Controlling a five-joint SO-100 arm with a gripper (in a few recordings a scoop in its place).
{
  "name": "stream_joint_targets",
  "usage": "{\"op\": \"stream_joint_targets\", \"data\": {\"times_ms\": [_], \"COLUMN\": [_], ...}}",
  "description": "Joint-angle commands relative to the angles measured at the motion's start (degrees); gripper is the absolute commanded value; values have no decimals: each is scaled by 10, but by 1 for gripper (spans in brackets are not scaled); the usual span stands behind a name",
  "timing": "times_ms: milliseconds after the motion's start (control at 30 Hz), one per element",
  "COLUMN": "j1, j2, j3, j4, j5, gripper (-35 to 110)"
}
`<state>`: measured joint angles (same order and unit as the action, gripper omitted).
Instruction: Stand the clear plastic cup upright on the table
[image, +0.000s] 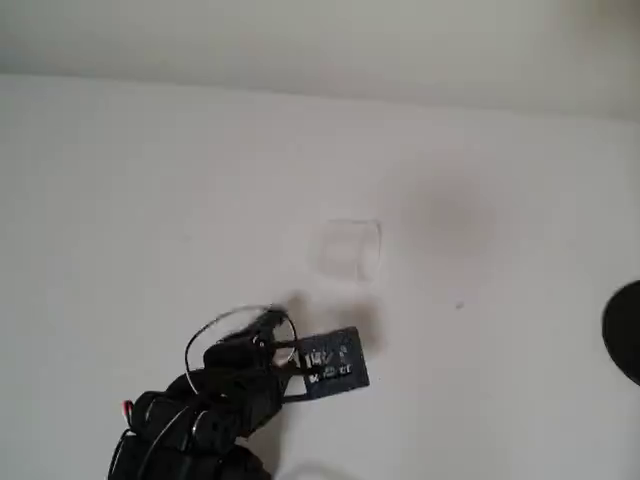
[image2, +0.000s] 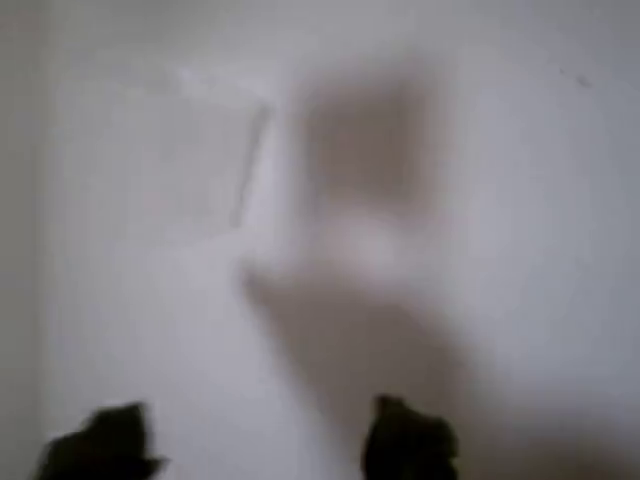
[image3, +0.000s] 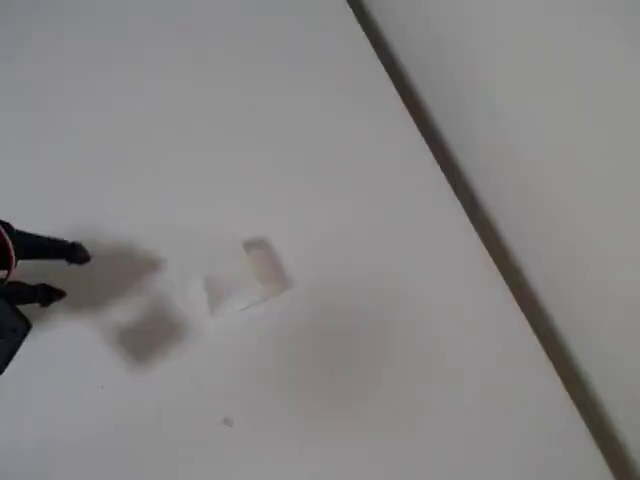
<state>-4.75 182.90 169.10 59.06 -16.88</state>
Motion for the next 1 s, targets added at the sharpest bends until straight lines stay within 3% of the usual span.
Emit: {"op": "stream_joint_targets", "data": {"times_ms": [0, 267, 733, 967], "j1": [8, 11, 21, 38], "j2": [-227, -668, -1034, -1140], "j3": [-149, -507, -925, -994], "j4": [-54, 40, 182, 172], "j5": [10, 69, 158, 160], "gripper": [43, 52, 52, 51]}}
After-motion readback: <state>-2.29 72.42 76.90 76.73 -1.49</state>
